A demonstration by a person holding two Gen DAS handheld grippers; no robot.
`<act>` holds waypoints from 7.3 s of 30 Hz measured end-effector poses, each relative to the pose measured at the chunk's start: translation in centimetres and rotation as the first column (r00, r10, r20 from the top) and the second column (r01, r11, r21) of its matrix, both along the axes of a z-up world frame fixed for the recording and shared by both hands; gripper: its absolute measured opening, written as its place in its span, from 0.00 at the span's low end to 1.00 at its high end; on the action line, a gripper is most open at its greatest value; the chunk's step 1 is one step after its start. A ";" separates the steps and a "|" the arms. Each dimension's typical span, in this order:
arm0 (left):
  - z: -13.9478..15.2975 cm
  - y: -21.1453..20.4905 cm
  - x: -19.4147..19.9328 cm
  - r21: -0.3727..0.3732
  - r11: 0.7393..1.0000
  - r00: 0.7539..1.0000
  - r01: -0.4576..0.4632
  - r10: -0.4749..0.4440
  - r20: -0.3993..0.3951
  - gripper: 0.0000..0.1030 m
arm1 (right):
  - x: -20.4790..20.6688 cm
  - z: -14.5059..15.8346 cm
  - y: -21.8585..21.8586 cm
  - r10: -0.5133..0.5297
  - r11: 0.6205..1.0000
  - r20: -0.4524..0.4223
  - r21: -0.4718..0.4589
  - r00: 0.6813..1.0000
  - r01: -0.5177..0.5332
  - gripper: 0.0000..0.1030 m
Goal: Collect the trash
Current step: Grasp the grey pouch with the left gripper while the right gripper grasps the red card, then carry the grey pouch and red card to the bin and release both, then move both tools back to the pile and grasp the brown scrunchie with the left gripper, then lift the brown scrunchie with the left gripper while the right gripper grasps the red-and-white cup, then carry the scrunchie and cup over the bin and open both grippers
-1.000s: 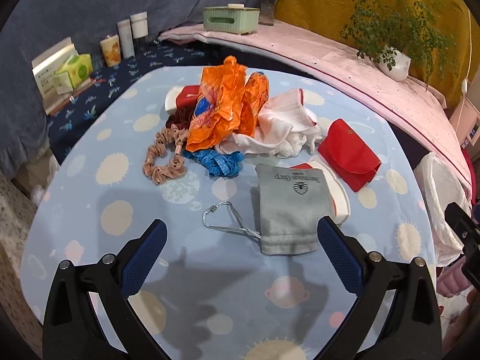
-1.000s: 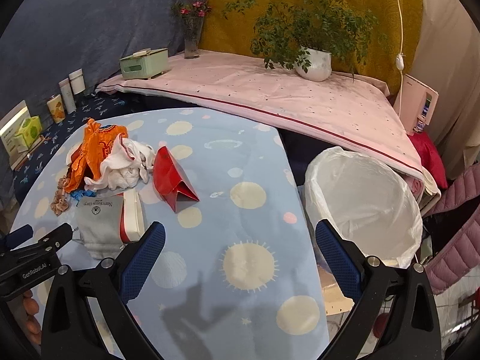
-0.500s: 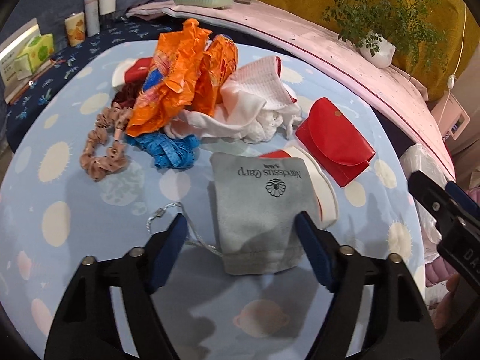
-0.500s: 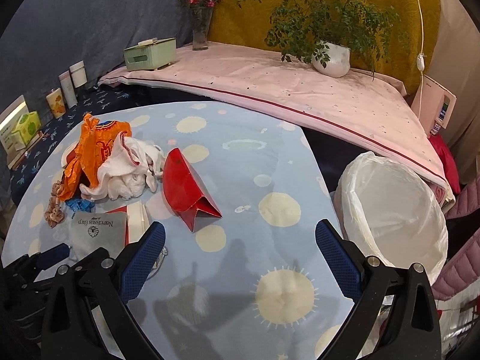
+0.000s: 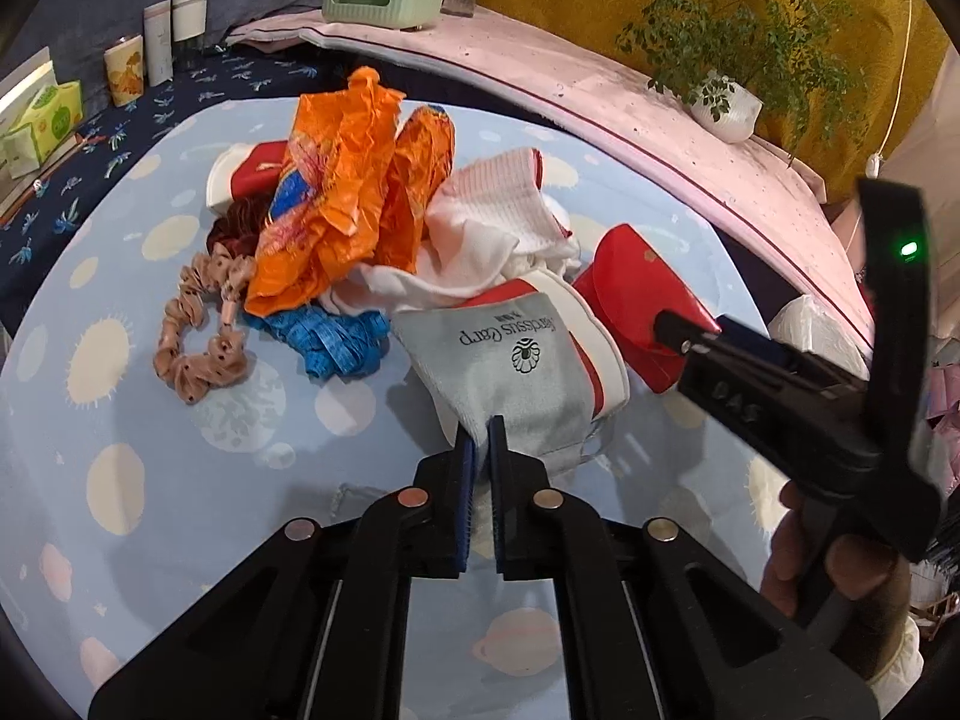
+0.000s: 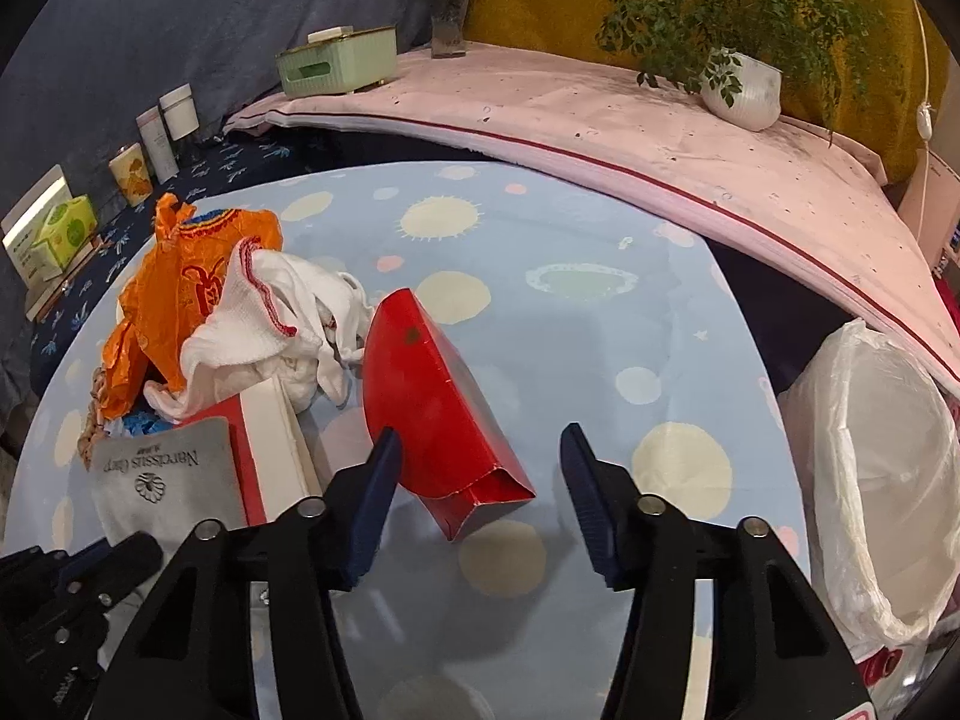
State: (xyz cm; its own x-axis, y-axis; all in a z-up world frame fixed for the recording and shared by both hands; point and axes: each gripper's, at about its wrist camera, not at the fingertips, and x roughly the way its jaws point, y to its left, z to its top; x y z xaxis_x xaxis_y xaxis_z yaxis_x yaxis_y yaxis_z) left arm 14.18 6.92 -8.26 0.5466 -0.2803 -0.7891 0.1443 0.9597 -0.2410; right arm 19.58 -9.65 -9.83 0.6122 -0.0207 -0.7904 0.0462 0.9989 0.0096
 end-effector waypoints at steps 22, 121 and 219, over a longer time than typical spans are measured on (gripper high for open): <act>8.7 -6.2 -1.9 -0.010 0.994 0.978 0.105 -0.102 0.185 0.03 | -5.9 6.0 -5.6 -0.074 0.996 0.126 0.068 0.989 0.066 0.08; -0.4 12.8 1.9 0.138 0.932 0.942 -0.334 0.327 0.075 0.85 | -6.1 2.5 7.5 0.124 0.986 0.036 0.103 0.992 -0.128 0.81; 5.2 -4.8 1.1 0.038 0.998 0.991 0.052 -0.057 0.125 0.08 | -7.8 5.5 -4.5 -0.028 0.987 0.141 0.163 0.990 0.005 0.04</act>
State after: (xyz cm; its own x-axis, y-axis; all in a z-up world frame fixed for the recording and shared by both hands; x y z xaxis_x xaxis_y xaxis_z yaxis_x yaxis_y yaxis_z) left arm 15.30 2.10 -3.10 0.6268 -0.2865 -0.7246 0.2238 0.9570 -0.1847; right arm 11.83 -14.13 -4.33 0.7196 0.0892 -0.6886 0.0493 0.9826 0.1788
